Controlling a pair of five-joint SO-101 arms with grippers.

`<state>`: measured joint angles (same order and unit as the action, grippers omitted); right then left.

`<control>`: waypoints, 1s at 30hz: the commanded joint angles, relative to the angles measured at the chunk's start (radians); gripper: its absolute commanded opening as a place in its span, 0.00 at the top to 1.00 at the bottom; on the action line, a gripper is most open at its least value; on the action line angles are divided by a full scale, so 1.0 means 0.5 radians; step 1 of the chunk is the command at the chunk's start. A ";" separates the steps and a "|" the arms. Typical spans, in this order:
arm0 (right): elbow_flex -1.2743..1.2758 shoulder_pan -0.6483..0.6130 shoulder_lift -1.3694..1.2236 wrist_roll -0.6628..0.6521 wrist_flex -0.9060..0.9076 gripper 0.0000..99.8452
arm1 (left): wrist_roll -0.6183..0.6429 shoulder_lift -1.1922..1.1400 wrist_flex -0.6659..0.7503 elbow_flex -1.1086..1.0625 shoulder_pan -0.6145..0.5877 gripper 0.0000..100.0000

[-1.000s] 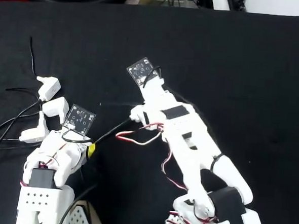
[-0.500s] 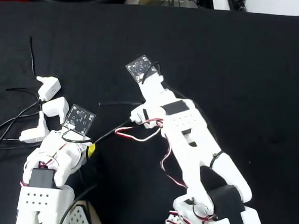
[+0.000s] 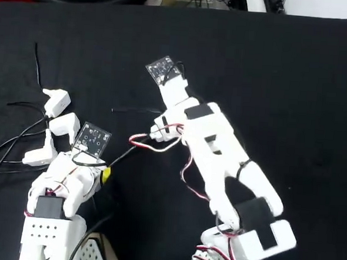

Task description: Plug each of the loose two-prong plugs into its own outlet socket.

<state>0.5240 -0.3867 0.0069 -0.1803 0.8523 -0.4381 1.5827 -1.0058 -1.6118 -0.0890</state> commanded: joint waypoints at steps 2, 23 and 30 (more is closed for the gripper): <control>-0.133 -0.028 -0.176 0.015 0.187 0.99 | 0.000 0.003 0.031 0.014 0.005 0.73; -0.615 -0.043 -0.318 0.138 0.549 0.99 | 0.000 0.003 0.031 0.014 -0.008 0.73; -0.784 -0.043 -0.321 0.110 0.798 0.99 | 0.000 0.003 0.031 0.014 -0.011 0.73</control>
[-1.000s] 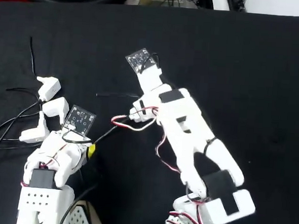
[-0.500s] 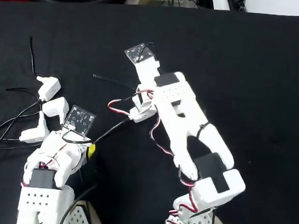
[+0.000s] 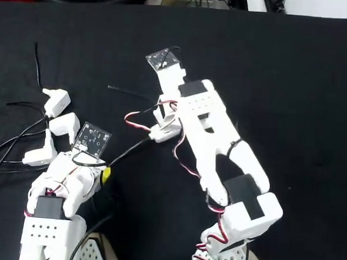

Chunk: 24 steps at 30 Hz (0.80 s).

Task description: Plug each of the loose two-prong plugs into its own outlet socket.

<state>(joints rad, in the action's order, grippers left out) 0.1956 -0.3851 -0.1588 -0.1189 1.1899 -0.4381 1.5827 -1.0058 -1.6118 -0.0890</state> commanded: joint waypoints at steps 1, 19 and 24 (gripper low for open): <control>-0.158 -0.046 0.005 -0.040 0.169 0.99 | 0.000 0.003 0.031 0.014 -0.008 0.73; -0.287 -0.040 -0.127 -0.064 0.101 0.99 | 0.000 0.003 0.031 0.014 -0.008 0.73; -0.364 0.009 -0.137 -0.064 0.114 0.99 | 0.000 0.003 0.031 0.014 -0.005 0.73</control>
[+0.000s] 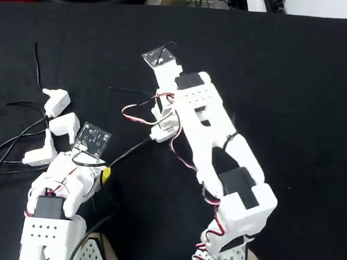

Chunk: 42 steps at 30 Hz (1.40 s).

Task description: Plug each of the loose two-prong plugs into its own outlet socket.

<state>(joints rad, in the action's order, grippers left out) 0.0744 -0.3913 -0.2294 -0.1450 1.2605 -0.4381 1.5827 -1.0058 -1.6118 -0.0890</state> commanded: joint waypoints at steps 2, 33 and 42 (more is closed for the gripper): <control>-0.109 0.025 -0.002 -0.012 -0.037 0.99 | 0.000 0.003 0.031 0.011 -0.005 0.73; -0.044 0.064 -0.084 0.000 -0.126 0.99 | 0.000 0.003 0.031 0.011 0.002 0.73; -0.048 0.021 -0.112 0.086 -0.061 0.99 | 0.000 0.003 0.031 0.011 0.002 0.73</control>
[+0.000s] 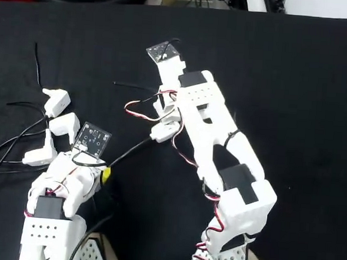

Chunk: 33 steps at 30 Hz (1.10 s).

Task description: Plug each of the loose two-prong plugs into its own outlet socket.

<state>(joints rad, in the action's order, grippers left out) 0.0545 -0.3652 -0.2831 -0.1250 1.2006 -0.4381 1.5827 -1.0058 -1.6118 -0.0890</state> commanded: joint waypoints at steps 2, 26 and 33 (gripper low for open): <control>-0.008 -0.031 -0.005 0.046 0.101 0.99 | 0.000 0.003 0.031 0.011 0.002 0.73; -0.014 -0.018 0.054 0.043 0.153 0.99 | 0.000 0.003 0.031 0.011 0.002 0.73; 0.026 -0.018 0.180 0.043 0.150 0.99 | 0.000 0.003 0.031 0.011 0.002 0.73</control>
<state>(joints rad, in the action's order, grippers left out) 0.0683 -0.3667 -0.2432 -0.1097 1.2743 -0.4381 1.5827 -1.0058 -1.6118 -0.0890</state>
